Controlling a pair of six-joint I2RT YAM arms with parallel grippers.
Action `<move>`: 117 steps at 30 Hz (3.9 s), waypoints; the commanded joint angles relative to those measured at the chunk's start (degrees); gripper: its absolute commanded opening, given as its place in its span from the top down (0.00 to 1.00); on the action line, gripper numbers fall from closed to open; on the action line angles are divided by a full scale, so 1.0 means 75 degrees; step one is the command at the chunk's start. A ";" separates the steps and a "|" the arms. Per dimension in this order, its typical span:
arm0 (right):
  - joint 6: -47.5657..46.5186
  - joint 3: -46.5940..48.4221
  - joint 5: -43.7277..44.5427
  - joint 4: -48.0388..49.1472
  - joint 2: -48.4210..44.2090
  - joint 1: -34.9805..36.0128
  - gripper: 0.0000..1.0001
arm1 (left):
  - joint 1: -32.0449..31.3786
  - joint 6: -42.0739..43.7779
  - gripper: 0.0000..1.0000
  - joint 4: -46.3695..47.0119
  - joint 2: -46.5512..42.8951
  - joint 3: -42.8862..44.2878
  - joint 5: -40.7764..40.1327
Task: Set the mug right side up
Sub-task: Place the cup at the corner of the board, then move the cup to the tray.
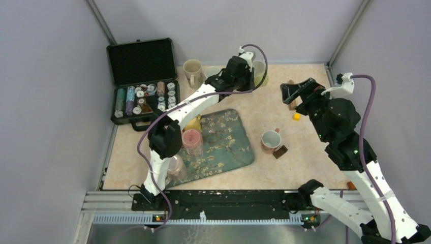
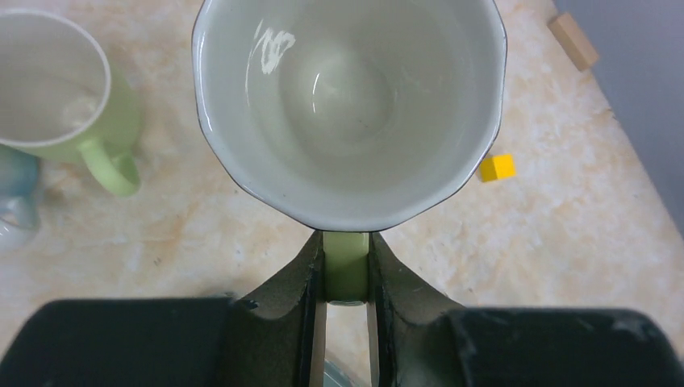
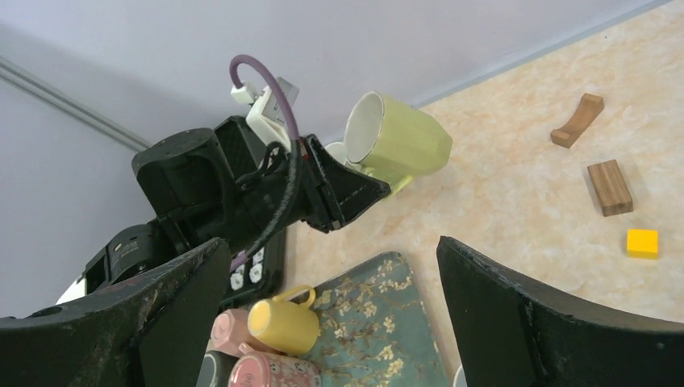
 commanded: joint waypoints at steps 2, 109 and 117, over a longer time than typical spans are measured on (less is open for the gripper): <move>-0.0166 0.0384 0.0147 -0.0135 -0.0114 -0.0002 0.01 | -0.0092 0.0987 1.00 0.0724 0.0383 0.1109 -0.1200; -0.0146 -0.0335 -0.1282 -0.0188 0.0361 -0.0001 0.01 | 0.0350 0.0913 0.02 0.1151 -0.1609 -0.1536 -0.0252; -0.0224 -0.0626 -0.1610 -0.0243 0.0782 -0.0001 0.01 | 0.0411 0.0736 0.02 0.0531 -0.4033 -0.4022 -0.0585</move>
